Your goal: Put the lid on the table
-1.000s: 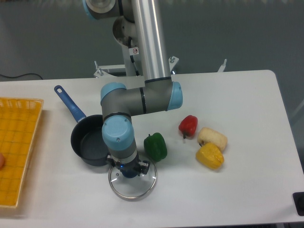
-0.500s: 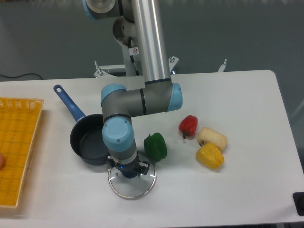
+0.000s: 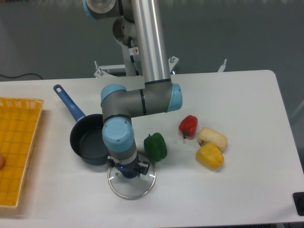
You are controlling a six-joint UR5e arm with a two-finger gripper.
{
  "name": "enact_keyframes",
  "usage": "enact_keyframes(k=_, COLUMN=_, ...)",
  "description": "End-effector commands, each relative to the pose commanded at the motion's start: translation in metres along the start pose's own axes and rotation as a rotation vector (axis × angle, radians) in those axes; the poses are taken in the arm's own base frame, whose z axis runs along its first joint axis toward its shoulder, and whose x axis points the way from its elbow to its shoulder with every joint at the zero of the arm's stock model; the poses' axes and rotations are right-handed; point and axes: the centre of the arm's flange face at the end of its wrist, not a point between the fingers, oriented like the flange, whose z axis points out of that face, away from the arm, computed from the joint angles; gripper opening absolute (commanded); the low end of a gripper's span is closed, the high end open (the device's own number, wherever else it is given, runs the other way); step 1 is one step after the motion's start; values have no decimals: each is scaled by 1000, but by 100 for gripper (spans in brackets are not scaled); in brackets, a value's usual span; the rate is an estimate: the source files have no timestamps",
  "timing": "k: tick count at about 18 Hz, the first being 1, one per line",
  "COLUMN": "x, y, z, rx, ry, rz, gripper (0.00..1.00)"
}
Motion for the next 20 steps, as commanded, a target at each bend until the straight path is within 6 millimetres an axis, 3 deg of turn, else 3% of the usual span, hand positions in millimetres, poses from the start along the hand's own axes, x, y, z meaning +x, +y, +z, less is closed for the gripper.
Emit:
enact_keyframes(k=9, x=4, y=-1, z=5, rx=-14, ry=-22, rz=11, gripper=71)
enact_keyframes(k=11, x=4, y=-1, z=2, rx=-12, ry=-23, rz=15, gripper=85)
enact_keyframes(k=12, x=2, y=-2, z=0, rx=-8, ry=-25, rz=15, gripper=100)
enact_keyframes(k=17, x=2, y=-2, z=-6, rx=1, ry=-29, rz=16, gripper=100)
enact_keyframes(k=20, x=0, y=-6, z=-20, rx=33, ry=-43, rz=21, gripper=100)
